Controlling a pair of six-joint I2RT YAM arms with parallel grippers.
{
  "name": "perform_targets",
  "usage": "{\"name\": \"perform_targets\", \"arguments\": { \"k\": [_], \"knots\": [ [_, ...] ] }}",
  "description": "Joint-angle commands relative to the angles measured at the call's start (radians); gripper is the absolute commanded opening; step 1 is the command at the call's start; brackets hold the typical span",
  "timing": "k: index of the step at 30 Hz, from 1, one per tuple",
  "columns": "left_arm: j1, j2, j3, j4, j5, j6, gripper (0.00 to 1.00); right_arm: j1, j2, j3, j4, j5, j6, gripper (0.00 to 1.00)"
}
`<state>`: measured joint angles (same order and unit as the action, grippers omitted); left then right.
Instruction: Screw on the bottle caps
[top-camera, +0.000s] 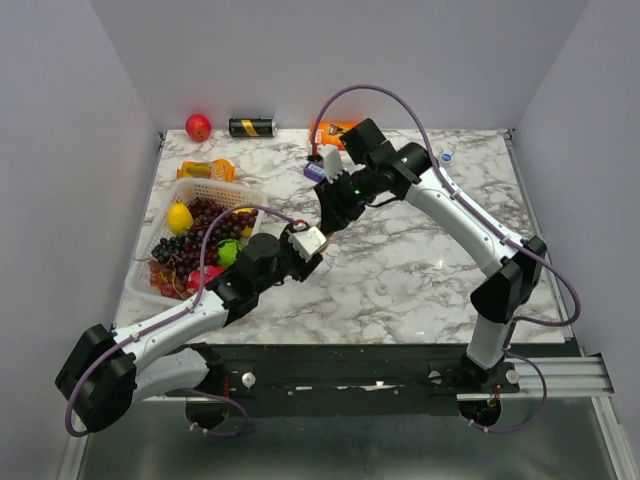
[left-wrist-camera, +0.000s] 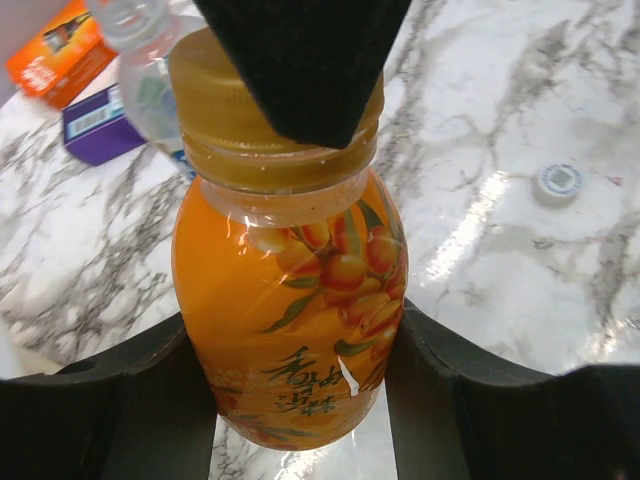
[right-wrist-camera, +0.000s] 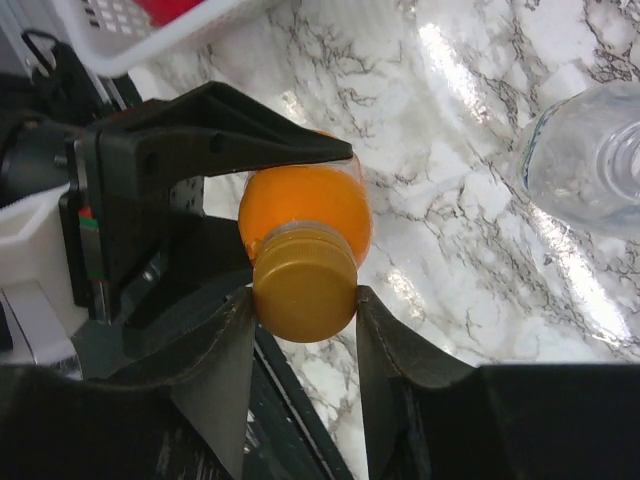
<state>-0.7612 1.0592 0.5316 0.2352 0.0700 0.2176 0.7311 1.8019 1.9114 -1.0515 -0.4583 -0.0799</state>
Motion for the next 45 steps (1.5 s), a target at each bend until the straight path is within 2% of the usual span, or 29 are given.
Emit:
{"name": "perform_targets", "arguments": {
  "k": [1,3,4,7,12,13,16,17,19,20,23,26,32,36,40,45],
  "knots": [
    [-0.013,-0.004,0.015,0.168,-0.116,0.002,0.0,0.041,0.073,0.135,-0.025,-0.161,0.204,0.53],
    [-0.015,-0.002,0.004,0.156,-0.121,-0.015,0.0,0.033,0.045,0.155,-0.025,-0.158,0.189,0.66],
    [-0.013,-0.001,-0.007,0.136,-0.115,-0.017,0.0,0.021,0.031,0.164,-0.027,-0.155,0.175,0.75],
    [-0.013,-0.005,-0.021,0.103,-0.082,-0.029,0.0,-0.016,-0.039,0.219,-0.041,-0.155,0.111,0.85],
    [0.002,-0.018,-0.025,0.039,0.054,-0.034,0.0,-0.055,-0.148,0.236,-0.05,-0.085,-0.056,0.93],
    [0.01,-0.028,-0.024,0.023,0.12,-0.026,0.0,-0.061,-0.185,0.168,-0.05,-0.077,-0.096,0.93],
    [0.031,-0.062,-0.009,-0.029,0.262,0.035,0.0,-0.064,-0.258,0.014,-0.05,-0.126,-0.364,0.91],
    [0.039,-0.068,-0.002,-0.052,0.357,0.061,0.0,-0.064,-0.321,-0.1,-0.053,-0.152,-0.556,0.9],
    [0.039,-0.073,0.039,-0.146,0.434,0.141,0.0,-0.062,-0.38,-0.193,-0.056,-0.204,-0.734,0.9],
    [0.04,-0.068,0.056,-0.184,0.509,0.167,0.0,-0.061,-0.416,-0.26,-0.067,-0.21,-0.886,0.9],
    [0.04,-0.042,0.117,-0.31,0.553,0.238,0.0,-0.035,-0.446,-0.308,-0.047,-0.2,-1.046,0.89],
    [0.039,-0.042,0.125,-0.332,0.557,0.299,0.0,-0.018,-0.438,-0.307,-0.031,-0.223,-1.081,0.89],
    [0.039,-0.03,0.148,-0.333,0.556,0.313,0.0,0.042,-0.386,-0.242,-0.203,-0.258,-1.328,0.79],
    [0.039,-0.027,0.154,-0.323,0.545,0.312,0.0,0.091,-0.409,-0.293,-0.246,-0.244,-1.442,0.77],
    [0.037,-0.025,0.157,-0.31,0.545,0.304,0.0,0.131,-0.446,-0.371,-0.197,-0.221,-1.457,0.76],
    [0.037,-0.021,0.165,-0.306,0.55,0.295,0.0,0.145,-0.431,-0.384,-0.108,-0.198,-1.384,0.75]
  ]
}}
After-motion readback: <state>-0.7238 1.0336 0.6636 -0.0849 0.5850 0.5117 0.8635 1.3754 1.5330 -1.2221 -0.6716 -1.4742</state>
